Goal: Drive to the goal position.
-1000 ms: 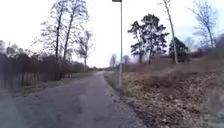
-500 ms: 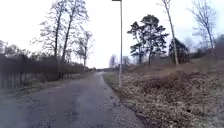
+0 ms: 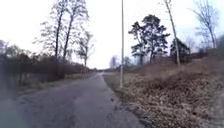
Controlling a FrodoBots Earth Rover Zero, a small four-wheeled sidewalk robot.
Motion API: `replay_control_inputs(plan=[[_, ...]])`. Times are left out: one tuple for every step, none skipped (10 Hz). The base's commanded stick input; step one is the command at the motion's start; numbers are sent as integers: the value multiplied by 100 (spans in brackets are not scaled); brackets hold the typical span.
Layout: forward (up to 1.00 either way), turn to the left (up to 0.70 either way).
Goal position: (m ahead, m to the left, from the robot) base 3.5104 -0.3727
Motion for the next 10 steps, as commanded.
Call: replay_control_inputs(plan=[[50, 1], [50, 8], [50, 35], [50, 51], [50, 51], [50, 51], [50, 50], [50, 36], [50, 1], [50, 1]])
